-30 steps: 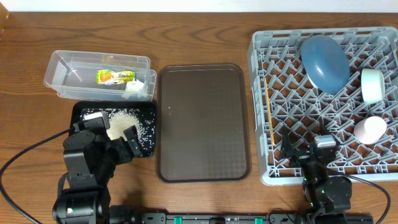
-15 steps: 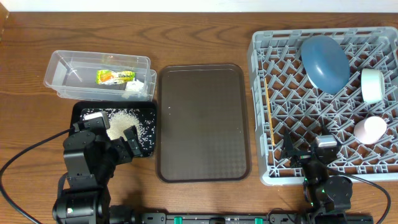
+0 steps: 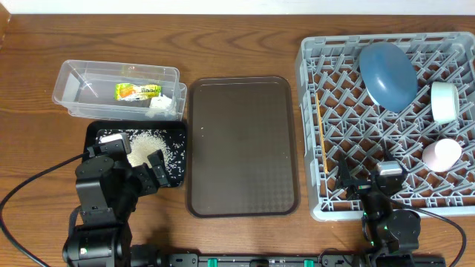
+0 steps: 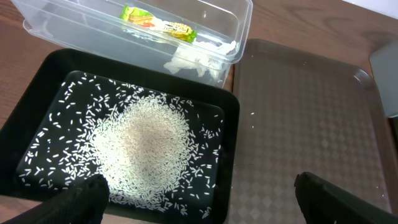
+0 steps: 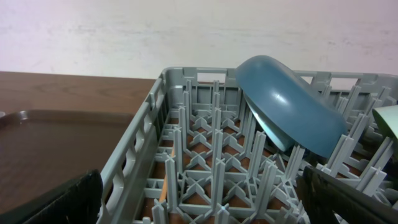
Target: Sort waste into correct bins and load items into the dishwasher rack
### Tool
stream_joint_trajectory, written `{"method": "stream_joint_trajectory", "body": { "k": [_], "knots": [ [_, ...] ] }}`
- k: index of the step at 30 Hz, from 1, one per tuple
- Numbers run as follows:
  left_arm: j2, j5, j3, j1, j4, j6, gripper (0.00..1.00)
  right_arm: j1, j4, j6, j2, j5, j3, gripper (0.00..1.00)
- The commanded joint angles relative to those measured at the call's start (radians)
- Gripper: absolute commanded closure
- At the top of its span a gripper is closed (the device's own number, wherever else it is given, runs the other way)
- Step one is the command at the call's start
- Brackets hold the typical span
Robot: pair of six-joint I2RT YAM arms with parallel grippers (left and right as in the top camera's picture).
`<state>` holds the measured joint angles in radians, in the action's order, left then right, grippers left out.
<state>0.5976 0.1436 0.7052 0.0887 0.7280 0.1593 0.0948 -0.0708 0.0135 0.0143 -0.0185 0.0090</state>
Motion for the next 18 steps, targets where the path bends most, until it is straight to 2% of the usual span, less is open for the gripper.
{"method": "stream_joint_trajectory", "body": {
  "k": [1,18],
  "knots": [
    [-0.003,-0.001,0.000,-0.003,-0.004,-0.009,0.02,-0.005,-0.002,-0.011,-0.009,0.000,-0.003,0.01],
    [-0.036,-0.011,-0.001,-0.003,0.008,-0.010,0.02,-0.005,-0.002,-0.011,-0.009,0.000,-0.003,0.01]
  ]
}}
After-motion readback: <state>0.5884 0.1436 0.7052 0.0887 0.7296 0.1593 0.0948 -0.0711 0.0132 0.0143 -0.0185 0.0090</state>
